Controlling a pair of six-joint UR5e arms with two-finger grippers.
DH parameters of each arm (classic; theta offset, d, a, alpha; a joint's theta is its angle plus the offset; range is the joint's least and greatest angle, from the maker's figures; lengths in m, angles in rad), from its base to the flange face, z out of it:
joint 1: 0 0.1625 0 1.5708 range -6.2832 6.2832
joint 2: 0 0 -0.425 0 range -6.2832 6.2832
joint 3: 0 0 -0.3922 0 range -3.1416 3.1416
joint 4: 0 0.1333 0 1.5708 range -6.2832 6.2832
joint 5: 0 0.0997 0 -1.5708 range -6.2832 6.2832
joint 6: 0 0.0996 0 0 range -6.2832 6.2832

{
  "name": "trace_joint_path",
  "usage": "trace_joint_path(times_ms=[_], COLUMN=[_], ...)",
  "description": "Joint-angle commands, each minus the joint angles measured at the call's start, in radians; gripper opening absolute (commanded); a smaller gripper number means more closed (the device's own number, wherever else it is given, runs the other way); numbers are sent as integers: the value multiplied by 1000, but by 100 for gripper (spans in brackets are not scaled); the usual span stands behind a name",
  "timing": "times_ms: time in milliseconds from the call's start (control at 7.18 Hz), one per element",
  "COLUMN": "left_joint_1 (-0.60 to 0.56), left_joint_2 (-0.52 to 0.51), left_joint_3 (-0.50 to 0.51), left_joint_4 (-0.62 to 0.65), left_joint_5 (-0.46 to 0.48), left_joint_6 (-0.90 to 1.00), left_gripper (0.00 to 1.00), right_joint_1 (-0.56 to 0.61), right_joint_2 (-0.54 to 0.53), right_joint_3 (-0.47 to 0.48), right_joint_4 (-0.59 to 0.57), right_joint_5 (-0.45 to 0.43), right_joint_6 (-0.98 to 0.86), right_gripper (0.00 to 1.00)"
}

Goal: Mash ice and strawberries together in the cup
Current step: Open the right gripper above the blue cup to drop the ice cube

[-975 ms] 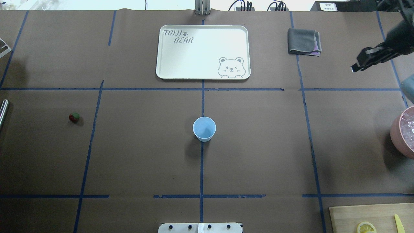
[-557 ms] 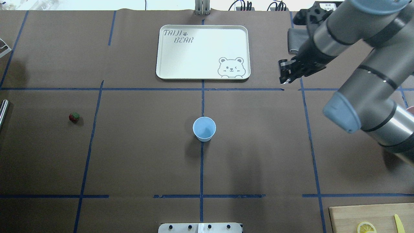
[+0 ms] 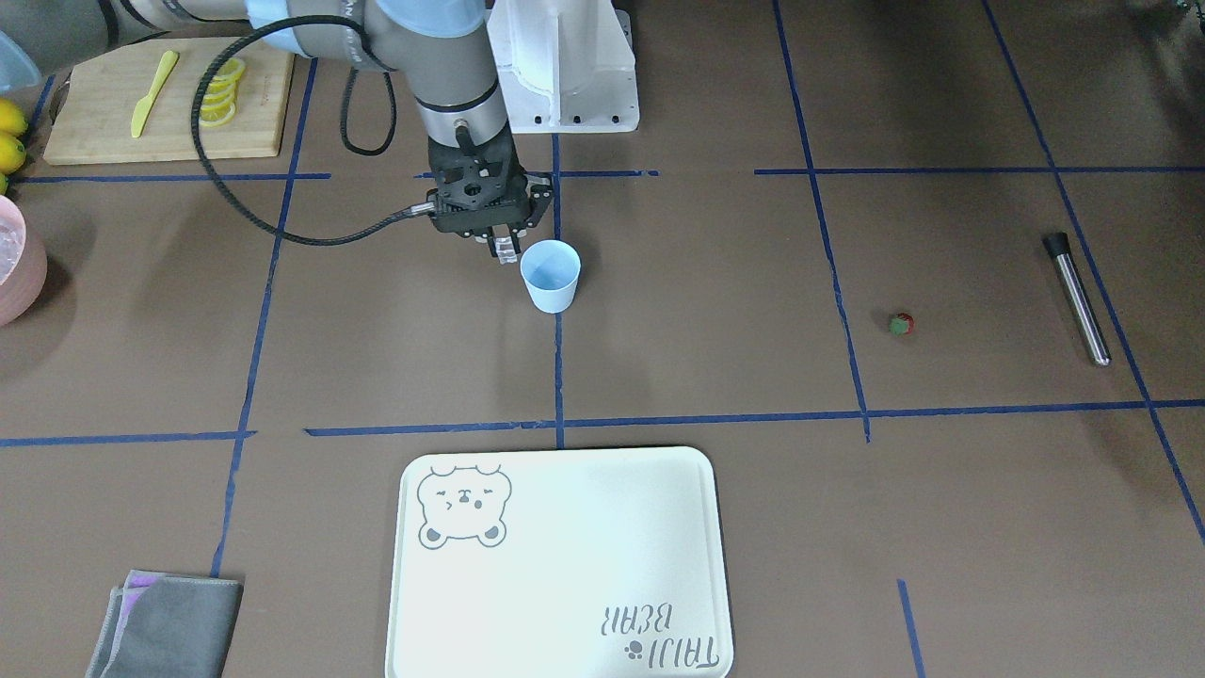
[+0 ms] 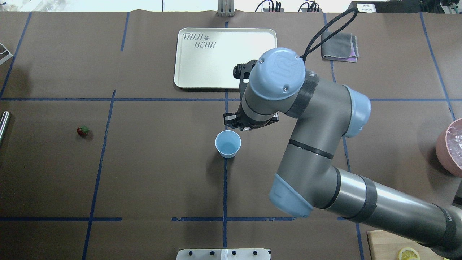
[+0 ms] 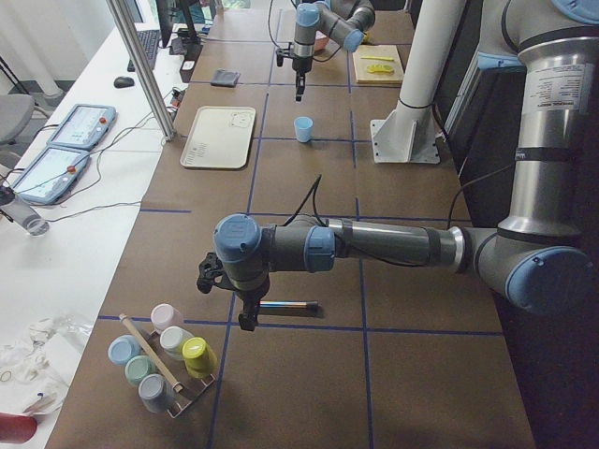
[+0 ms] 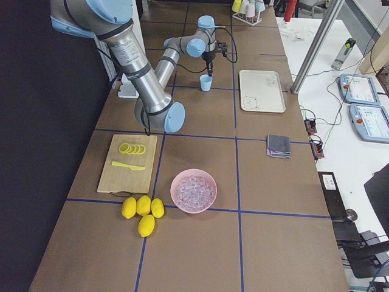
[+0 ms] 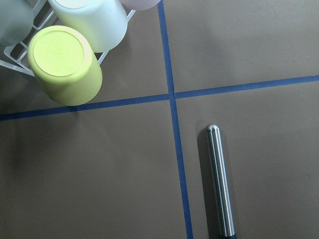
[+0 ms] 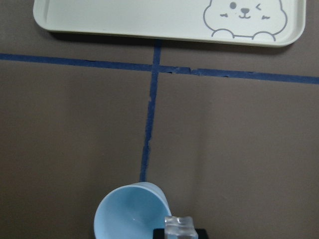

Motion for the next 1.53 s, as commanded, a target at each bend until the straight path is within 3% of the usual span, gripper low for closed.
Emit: trace_joint_path(times_ms=[0,557,835,975,1253,1392], left_joint_1=[0,0,0,0,0,0], left_joint_2=[0,0,0,0,0,0], left_joint_3=[6,3,2,2,-1,-3], left_joint_4=[0,0,0,0,0,0], left_joint_5=[0,0,0,0,0,0], left_joint_6=[0,0,0,0,0,0], left_gripper=[100,100,100,100,100,100], right_joint_1=[-50,-50,-50,-50,-50,-50], right_joint_2=[27,87,90,91,90,90], right_joint_3=[-32,-121,-129,-130,-130,-130], right_joint_4=[-3,3,3,5,13,19], right_joint_5=[-41,-55,-55,-71,-94,-95], right_joint_6=[18,17,15,14,11,15], right_gripper=[0,4,21,41,97,99])
